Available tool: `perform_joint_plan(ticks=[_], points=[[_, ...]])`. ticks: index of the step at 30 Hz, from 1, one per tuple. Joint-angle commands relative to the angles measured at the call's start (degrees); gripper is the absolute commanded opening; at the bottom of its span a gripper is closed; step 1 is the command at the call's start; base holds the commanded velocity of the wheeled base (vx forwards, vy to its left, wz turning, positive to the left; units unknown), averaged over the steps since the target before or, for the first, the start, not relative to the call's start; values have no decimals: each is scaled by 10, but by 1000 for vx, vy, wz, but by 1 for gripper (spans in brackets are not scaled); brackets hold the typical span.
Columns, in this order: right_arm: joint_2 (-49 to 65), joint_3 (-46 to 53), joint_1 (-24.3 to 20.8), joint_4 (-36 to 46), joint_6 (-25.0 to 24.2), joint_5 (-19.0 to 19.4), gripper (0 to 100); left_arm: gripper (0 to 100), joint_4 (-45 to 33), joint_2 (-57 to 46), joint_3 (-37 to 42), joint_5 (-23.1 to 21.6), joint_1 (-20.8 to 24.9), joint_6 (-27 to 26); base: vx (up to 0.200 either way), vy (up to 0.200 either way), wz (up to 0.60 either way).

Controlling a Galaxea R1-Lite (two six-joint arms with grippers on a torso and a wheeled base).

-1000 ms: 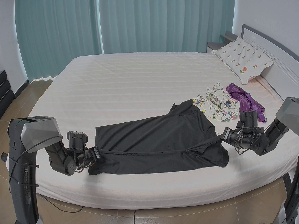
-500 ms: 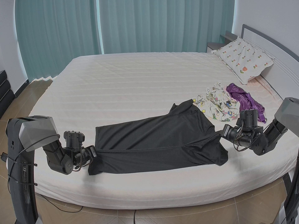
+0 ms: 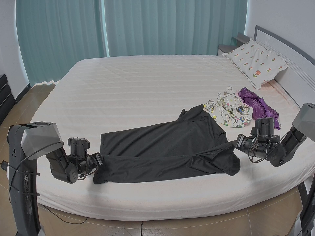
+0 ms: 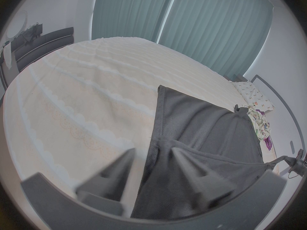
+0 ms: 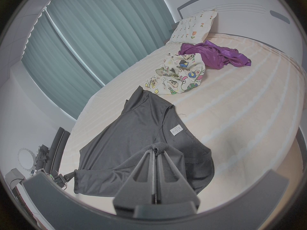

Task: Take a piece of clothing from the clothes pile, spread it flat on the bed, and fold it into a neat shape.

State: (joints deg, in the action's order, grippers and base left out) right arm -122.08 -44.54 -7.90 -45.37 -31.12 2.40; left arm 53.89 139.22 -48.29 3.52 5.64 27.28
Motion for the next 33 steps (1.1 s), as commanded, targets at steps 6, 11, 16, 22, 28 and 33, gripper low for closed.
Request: perform_joint_plan(ticks=[6, 11, 16, 22, 28, 33], points=[[23, 31, -8, 4, 0, -1, 0, 100, -1, -18, 14, 2, -5, 26, 0, 0, 0], [49, 82, -23, 5, 4, -1, 0, 100, 8, -43, 61, 1, -19, 35, 0, 0, 0], [58, 137, -27, 12, 12, -2, 100, 100, 20, -81, 106, -2, -28, 89, 0, 0, 0], [64, 158, -24, 27, 26, 1, 100, 100, 24, -119, 145, -10, -36, 111, 0, 0, 0], [76, 140, -13, 24, 19, 2, 100, 100, 24, -139, 162, -24, -34, 169, 0, 0, 0], [61, 130, -1, 21, -42, 26, 100, 100, 30, -157, 192, -62, -33, 187, 0, 0, 0]])
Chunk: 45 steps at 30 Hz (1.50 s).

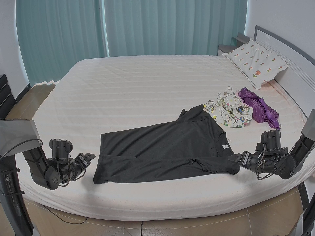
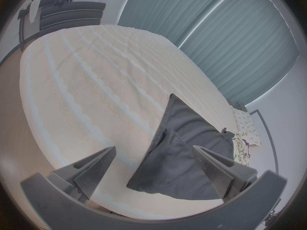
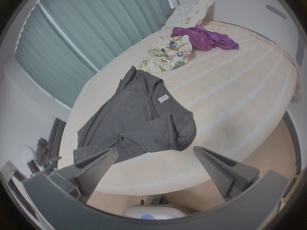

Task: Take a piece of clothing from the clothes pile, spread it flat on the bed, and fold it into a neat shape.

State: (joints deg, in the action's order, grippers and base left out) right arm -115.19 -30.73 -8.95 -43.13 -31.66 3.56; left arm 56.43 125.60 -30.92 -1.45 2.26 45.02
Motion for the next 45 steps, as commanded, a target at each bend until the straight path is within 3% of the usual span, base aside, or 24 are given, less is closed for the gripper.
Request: perform_joint_plan(ticks=[1, 6, 11, 21, 27, 34, 45], points=[[-11, -11, 10, -1, -52, 21, 100, 100, 9, -20, 19, -13, 1, 17, 0, 0, 0], [-41, -11, 35, -26, -130, 57, 100, 100, 37, -20, 19, -16, 1, 66, 0, 0, 0], [-66, -4, 53, -71, -134, 68, 100, 100, 37, -18, 21, -17, 2, 67, 200, 0, 0], [-95, 2, 53, -78, -123, 84, 100, 100, 39, -19, 50, -42, 11, 65, 200, 0, 0], [-128, 6, 55, -113, -96, 110, 100, 100, 38, -17, 57, -45, 28, 64, 0, 0, 0], [-167, 12, 53, -164, -60, 110, 100, 100, 39, -17, 58, -38, 70, 62, 0, 0, 0], [-201, 7, 45, -195, -40, 110, 100, 100, 39, -12, 53, -37, 73, 62, 0, 0, 0]])
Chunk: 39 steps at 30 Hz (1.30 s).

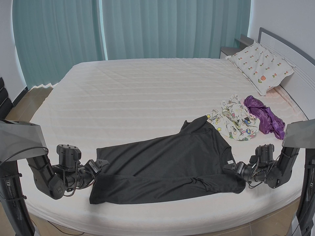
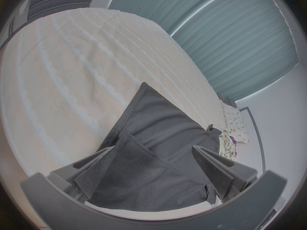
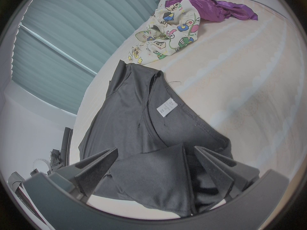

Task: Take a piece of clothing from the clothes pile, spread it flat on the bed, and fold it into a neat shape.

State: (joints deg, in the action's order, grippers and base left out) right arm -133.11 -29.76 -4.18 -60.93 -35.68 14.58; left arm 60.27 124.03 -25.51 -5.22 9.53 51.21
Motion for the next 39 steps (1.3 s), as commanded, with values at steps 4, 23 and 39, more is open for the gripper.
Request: perform_joint_plan(ticks=[4, 23, 39], points=[[-38, -2, -9, -37, 3, -4, 100, 100, 0, 3, -1, 0, 0, 0, 0, 0, 0], [-35, 22, -6, -96, 8, -4, 0, 100, 0, 24, -22, 33, -3, -24, 0, 0, 0], [-36, 42, 29, -198, 7, 0, 0, 100, 37, 68, -16, 40, -3, -46, 0, 0, 0]])
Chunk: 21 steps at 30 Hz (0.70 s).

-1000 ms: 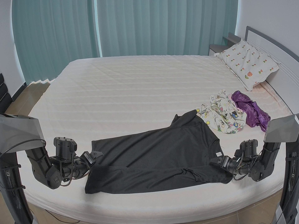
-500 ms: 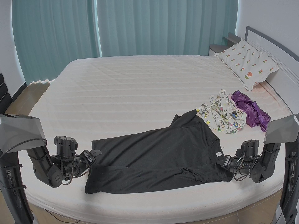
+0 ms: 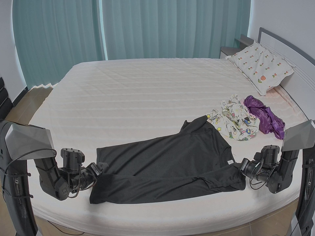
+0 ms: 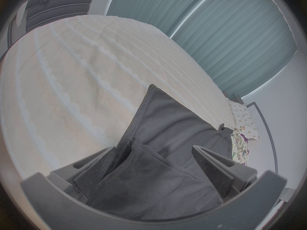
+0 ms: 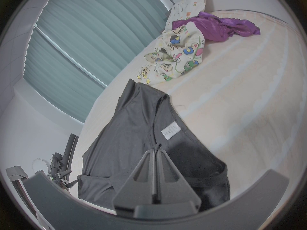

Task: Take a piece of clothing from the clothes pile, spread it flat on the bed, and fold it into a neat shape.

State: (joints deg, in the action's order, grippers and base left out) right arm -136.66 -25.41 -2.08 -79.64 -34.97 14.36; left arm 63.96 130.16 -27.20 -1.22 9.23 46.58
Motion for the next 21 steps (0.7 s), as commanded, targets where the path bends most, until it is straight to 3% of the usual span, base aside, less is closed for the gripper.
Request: perform_joint_plan(ticks=[1, 5, 21], points=[[0, -2, 8, -10, 0, 2, 0, 100, 0, 7, 1, 0, 0, 0, 0, 0, 0], [-21, -8, 8, -61, 1, 2, 0, 100, 1, 20, 0, 9, 0, -9, 0, 0, 0], [-65, -62, 11, -53, 3, 1, 0, 100, 7, 24, -10, 10, -1, -11, 0, 0, 0]])
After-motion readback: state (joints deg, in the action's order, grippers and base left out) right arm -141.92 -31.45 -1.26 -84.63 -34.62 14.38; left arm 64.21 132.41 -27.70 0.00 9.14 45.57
